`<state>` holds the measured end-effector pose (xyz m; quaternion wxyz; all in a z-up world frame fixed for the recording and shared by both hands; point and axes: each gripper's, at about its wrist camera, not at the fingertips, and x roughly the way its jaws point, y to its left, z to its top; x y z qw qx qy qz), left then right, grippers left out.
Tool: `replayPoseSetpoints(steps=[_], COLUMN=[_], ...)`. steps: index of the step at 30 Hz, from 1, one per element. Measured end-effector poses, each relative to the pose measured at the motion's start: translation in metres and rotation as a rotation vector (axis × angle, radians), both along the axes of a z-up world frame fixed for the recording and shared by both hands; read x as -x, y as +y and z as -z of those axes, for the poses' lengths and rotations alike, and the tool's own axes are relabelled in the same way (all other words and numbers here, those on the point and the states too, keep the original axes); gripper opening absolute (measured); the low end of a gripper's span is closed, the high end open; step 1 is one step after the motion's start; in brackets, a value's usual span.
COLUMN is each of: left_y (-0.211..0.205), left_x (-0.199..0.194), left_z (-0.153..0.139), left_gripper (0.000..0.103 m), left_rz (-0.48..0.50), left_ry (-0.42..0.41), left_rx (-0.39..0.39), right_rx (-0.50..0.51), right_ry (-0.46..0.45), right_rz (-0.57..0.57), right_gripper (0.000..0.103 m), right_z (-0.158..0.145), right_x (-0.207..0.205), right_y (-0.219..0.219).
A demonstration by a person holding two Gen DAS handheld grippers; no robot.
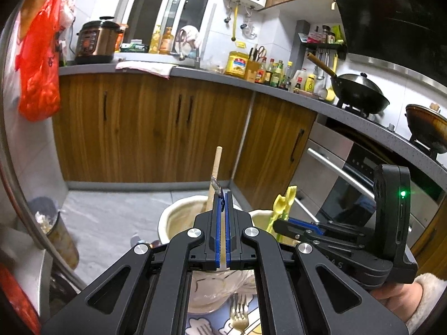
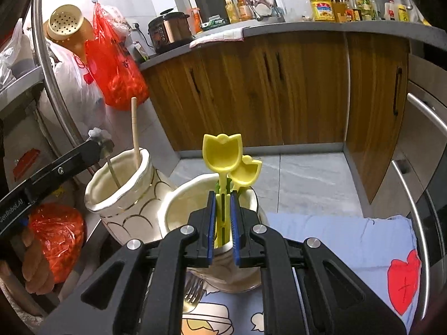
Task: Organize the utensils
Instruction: 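Release the yellow spoon into the smaller cup while the left tool drops the metal spoon into the larger cup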
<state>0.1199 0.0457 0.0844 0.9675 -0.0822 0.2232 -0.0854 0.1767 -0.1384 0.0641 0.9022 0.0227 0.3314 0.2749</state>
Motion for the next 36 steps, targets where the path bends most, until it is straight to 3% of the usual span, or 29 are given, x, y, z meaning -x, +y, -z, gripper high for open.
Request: replayPoseSetpoints(steps=[8, 16, 20, 24, 28, 32, 36], left_y=[0.000, 0.005, 0.007, 0.003, -0.004, -0.008, -0.010], left_x=[-0.009, -0.011, -0.008, 0.002, 0.013, 0.026, 0.040], left_z=[0.006, 0.010, 0.008, 0.003, 0.000, -0.001, 0.002], left_gripper=[0.003, 0.003, 0.026, 0.035, 0.044, 0.067, 0.078], left_rz=[-0.024, -0.028, -0.039, -0.043, -0.049, -0.063, -0.081], left_ry=[0.029, 0.038, 0.029, 0.001, -0.010, -0.026, -0.027], left_rx=[-0.005, 0.008, 0.007, -0.018, -0.068, -0.104, -0.118], right_rx=[0.026, -0.004, -0.022, -0.038, -0.065, -0.067, -0.074], right_ry=[-0.020, -0.027, -0.043, -0.076, -0.090, -0.114, -0.128], right_rz=[-0.006, -0.029, -0.054, -0.083, -0.085, -0.055, -0.031], right_gripper=[0.012, 0.036, 0.046, 0.065, 0.076, 0.091, 0.098], right_z=[0.000, -0.002, -0.006, -0.013, -0.019, -0.024, -0.029], right_x=[0.001, 0.004, 0.013, 0.029, 0.043, 0.059, 0.072], right_y=[0.008, 0.009, 0.009, 0.003, -0.010, -0.028, -0.044])
